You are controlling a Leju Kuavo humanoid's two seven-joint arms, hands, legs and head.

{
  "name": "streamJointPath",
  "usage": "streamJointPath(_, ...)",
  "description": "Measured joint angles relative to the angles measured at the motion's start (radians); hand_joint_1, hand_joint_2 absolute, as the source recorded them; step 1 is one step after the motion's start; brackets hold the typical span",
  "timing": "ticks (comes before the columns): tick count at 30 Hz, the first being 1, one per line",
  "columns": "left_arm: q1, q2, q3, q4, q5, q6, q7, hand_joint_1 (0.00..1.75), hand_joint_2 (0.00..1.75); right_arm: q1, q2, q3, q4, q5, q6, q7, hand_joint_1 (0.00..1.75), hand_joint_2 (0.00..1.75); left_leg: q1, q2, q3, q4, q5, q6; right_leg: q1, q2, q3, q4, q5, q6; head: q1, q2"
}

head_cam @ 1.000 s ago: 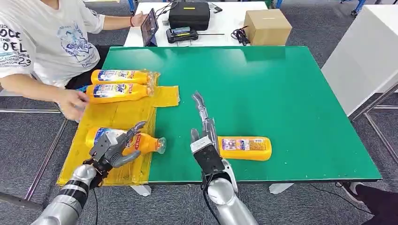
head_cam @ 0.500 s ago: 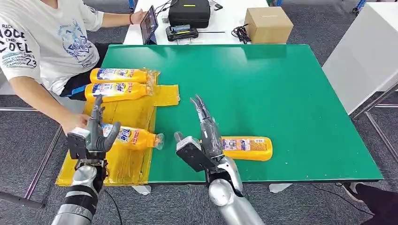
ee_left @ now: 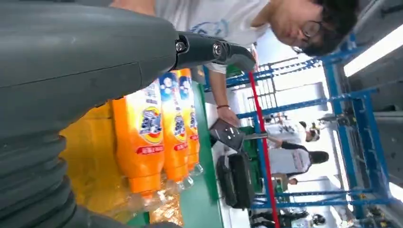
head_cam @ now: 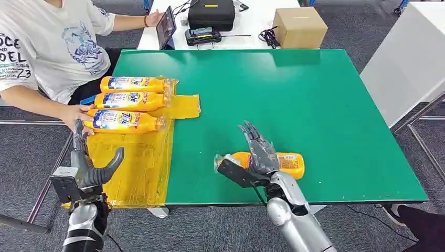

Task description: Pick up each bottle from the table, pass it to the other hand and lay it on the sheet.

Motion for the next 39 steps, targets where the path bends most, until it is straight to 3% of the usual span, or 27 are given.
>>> streamJointPath(7,-0.001,0.000,0.004,0.019,-0.017,-0.027,-0.003,0.00,1.75,-0.027,-0.063,0.007,0.044,-0.053,0.088,0.003,0.00,1.75,0.000,-0.001,0.000,0.000,0.000,0.000,0.000,0.000,0.000,0.000,0.000,0.000,0.000,0.000)
streamJointPath(14,-0.019,0.003,0.004,0.074,-0.040,-0.036,-0.004,0.00,1.75,-0.036,-0.105,0.027,0.099,-0.072,0.097,-0.008,0.00,1.75,0.000,0.000,0.000,0.000,0.000,0.000,0.000,0.000,0.000,0.000,0.000,0.000,0.000,0.000)
streamJointPath(39,-0.065,0.003,-0.026,0.194,-0.048,-0.067,0.013,0.00,1.75,-0.119,-0.156,0.113,0.254,-0.045,0.147,0.084,0.00,1.75,0.000,0.000,0.003,0.000,0.000,0.000,0.000,0.000,0.002,0.000,0.000,0.000,0.000,0.000)
